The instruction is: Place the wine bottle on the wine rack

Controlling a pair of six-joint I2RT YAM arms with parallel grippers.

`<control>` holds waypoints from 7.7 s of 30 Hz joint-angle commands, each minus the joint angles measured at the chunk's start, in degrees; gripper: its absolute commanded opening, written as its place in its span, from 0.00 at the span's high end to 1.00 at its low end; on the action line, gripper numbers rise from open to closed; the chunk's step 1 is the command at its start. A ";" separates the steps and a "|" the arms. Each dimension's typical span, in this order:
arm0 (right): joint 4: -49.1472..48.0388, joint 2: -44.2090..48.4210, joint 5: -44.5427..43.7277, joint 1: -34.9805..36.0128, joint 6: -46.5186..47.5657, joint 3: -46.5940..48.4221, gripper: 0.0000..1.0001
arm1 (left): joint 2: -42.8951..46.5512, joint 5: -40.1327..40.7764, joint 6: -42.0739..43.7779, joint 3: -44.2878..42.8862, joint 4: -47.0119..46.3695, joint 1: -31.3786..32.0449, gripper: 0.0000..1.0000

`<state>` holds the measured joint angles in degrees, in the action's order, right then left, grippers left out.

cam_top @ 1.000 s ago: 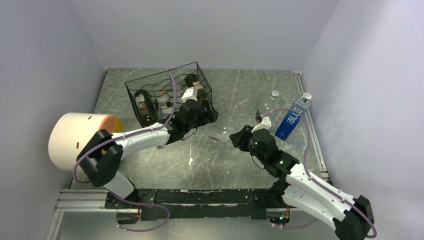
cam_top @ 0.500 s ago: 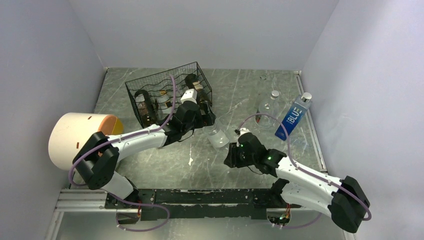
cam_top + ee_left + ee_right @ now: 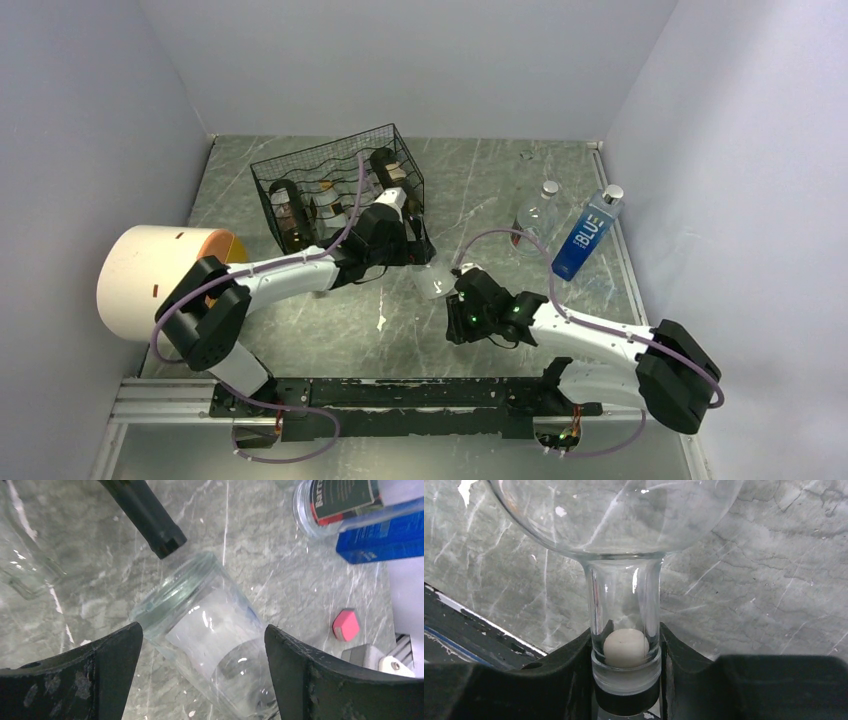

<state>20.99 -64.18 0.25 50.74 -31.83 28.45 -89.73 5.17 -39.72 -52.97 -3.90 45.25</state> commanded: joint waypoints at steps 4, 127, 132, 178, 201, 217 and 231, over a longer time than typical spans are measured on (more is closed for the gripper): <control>-0.55 -1.93 -1.90 0.30 -0.56 1.20 0.78 | -3.74 -7.62 1.52 -3.18 2.09 -0.46 0.06; -2.54 -48.46 -4.44 -12.29 17.14 78.76 1.00 | 55.23 26.02 11.19 2.92 30.25 -0.73 0.04; 0.53 -53.40 -5.26 -13.21 17.65 83.81 1.00 | 55.03 26.03 10.99 3.37 30.38 -0.77 0.04; -2.51 -14.98 -30.82 -14.43 22.56 50.18 0.27 | 55.12 24.33 13.42 5.32 25.91 -0.72 0.04; 7.73 -3.43 -58.00 -38.95 11.27 50.17 0.10 | 52.58 24.15 12.56 4.20 25.42 -0.72 0.04; 12.69 -1.18 -53.43 -41.88 3.14 37.51 0.09 | 53.36 22.74 12.14 4.33 26.15 -0.73 0.04; 7.45 2.31 -52.34 -42.56 4.03 30.91 0.31 | 51.71 20.36 11.50 4.18 24.46 -0.78 0.04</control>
<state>32.18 -65.10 -51.42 8.93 -27.73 61.52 -37.06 27.75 -27.88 -48.03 23.31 44.62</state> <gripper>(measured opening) 0.758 0.963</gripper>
